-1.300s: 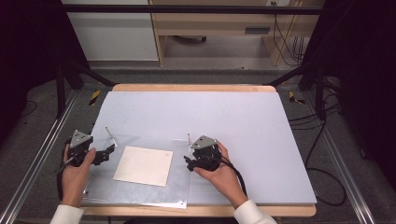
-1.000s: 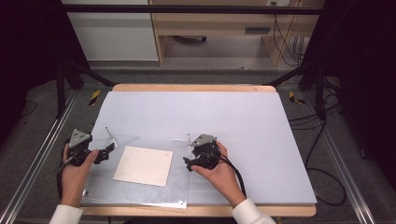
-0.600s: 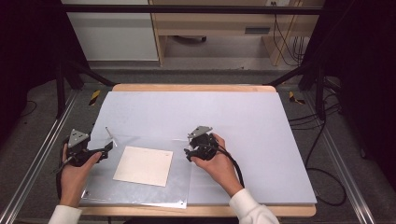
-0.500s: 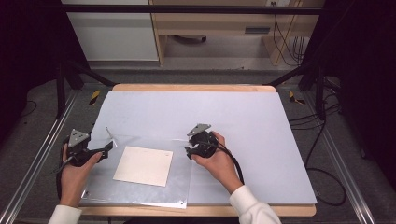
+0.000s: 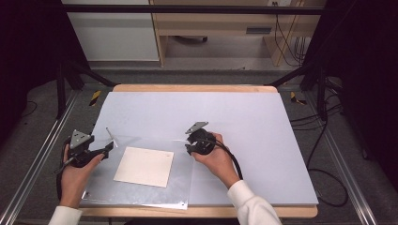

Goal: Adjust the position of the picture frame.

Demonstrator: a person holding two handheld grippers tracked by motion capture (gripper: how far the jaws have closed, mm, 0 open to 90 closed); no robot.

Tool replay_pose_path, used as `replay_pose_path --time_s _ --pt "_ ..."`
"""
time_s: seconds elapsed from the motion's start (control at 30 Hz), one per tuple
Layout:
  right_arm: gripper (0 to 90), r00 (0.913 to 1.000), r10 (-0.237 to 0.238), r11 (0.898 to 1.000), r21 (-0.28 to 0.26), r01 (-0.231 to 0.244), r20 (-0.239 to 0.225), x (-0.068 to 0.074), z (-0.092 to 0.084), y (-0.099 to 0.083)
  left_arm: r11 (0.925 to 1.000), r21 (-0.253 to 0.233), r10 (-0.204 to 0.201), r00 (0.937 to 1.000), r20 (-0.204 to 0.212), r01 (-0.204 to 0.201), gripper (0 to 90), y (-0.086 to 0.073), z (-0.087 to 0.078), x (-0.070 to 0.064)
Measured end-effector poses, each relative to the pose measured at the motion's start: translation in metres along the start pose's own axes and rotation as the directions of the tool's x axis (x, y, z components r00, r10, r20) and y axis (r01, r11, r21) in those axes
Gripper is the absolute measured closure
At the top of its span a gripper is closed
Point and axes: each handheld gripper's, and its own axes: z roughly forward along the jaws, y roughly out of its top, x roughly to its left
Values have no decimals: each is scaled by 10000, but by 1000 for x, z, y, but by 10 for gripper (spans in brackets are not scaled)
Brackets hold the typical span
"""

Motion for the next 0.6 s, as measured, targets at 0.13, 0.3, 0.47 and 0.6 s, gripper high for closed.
replay_pose_path --time_s 0.13,0.3,0.47,0.6 --pt "579 9999 106 9999 74 -106 -66 -3 9 1 9999 131 48 10000 -6 -48 254 1 -1 0" --pt "666 9994 250 9996 132 -247 -233 -7 17 2 9997 233 46 10000 -51 -44 302 1 -1 2" --pt "769 9992 278 9996 -8 -279 -270 -5 27 4 9995 313 86 10000 -40 -84 345 -1 0 1" --pt "803 9988 402 9990 -183 -407 -295 -8 27 1 9988 476 136 9999 9 -136 351 1 1 -1"
